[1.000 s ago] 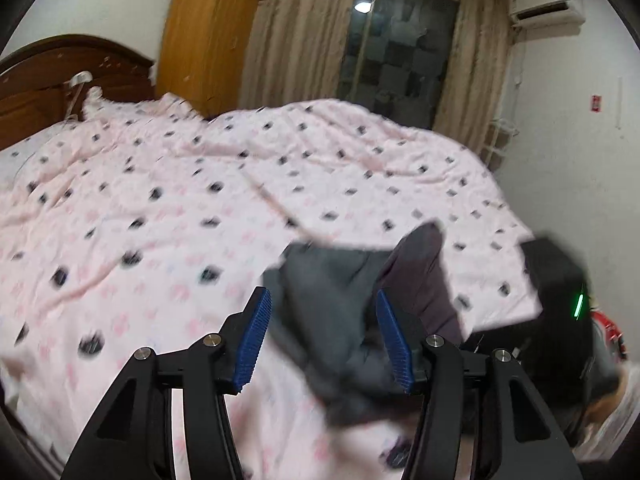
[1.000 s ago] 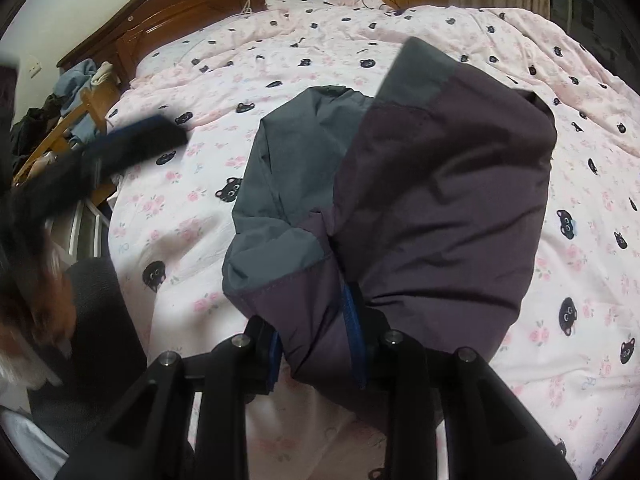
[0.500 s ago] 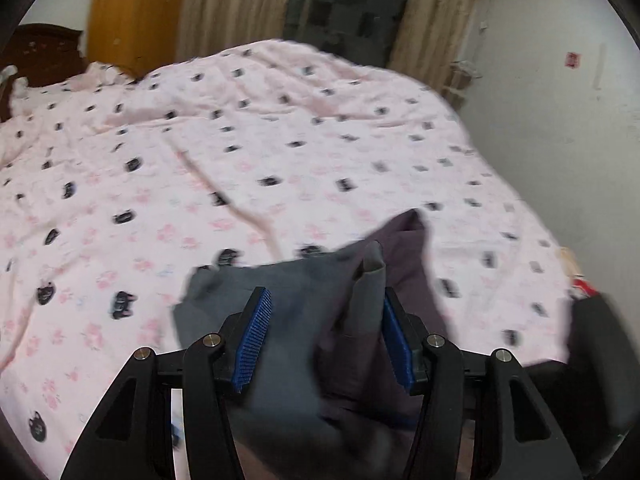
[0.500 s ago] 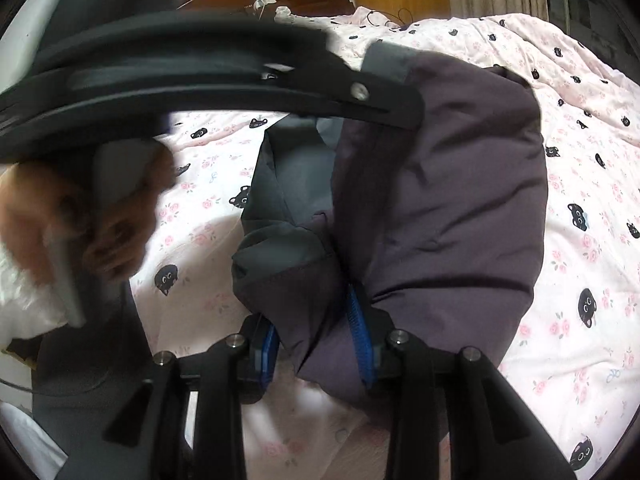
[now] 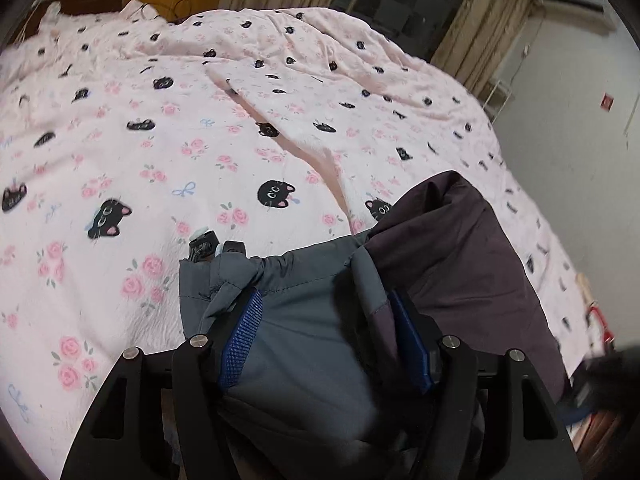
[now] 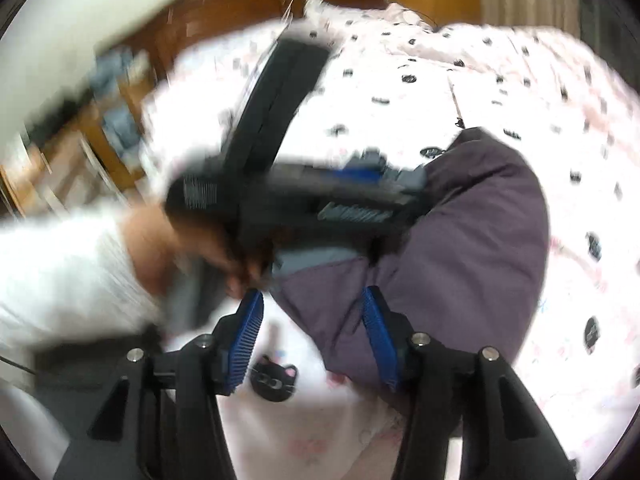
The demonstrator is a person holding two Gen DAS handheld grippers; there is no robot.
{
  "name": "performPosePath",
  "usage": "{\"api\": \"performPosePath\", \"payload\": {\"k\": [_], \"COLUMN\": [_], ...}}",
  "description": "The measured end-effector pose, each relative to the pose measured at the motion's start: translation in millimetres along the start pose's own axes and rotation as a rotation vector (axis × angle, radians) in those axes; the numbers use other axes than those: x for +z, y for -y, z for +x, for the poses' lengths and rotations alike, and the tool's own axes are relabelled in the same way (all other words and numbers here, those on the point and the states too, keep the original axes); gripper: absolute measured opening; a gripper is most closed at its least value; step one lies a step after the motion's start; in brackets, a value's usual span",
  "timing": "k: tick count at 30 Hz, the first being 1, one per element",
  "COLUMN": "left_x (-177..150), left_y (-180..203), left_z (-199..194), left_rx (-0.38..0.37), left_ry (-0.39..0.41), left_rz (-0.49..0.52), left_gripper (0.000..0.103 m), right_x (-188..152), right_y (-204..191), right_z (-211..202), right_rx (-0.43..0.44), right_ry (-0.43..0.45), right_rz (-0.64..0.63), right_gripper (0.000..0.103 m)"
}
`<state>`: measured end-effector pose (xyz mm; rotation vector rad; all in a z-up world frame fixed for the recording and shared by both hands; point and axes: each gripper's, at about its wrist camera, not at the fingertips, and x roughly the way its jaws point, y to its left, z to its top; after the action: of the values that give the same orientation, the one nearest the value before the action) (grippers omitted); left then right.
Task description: Fold clothes
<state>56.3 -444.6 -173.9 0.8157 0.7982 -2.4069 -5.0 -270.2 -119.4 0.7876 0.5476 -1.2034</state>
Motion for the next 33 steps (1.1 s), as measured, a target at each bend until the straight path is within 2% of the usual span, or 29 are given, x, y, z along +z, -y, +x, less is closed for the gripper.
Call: {"api": "performPosePath", "payload": {"k": [2,6,12,16,22,25,29,33], "left_x": [-2.2,-5.6,-6.9,-7.5,-7.1,-5.6,-5.3,-10.8], "left_y": [-3.2,-6.8,-9.7,-11.1,-13.9,-10.1,7.8,29.9], "left_z": [-3.7,-6.2,-4.2,-0.6,3.6,-6.2,-54.1,-97.1], "left_rx": [-0.019,-0.038,-0.033,-0.026,-0.028,-0.019,0.048,0.041], "left_ry": [0.017,0.049,0.057,0.050,0.040,0.062,0.181,0.238], "left_rz": [-0.013,-0.026,-0.032,-0.038,-0.047,-0.038,0.001,0.068], "left_gripper": [0.061,0.061,0.061,0.060,0.060,0.060,0.060,0.060], "right_x": [14.4,46.5,71.6,71.0,63.9,64.4,55.7,36.8], "right_y": [28.8,72.4,103.4,119.4,133.1,124.3,104.4,80.0], "right_z": [-26.4,-43.1,1.7,35.6,51.8,34.4,-8.8,-35.2], "right_rx": [0.040,-0.011,-0.063,-0.104,-0.102,-0.112,-0.100,-0.147], "right_ry": [0.079,0.125,-0.001,-0.097,-0.132,-0.090,0.018,0.052], "right_rz": [0.092,0.161,0.174,0.184,0.251,0.267,0.244,0.160], "right_gripper": [0.052,0.053,0.053,0.053,0.052,0.051,0.052,0.052]}}
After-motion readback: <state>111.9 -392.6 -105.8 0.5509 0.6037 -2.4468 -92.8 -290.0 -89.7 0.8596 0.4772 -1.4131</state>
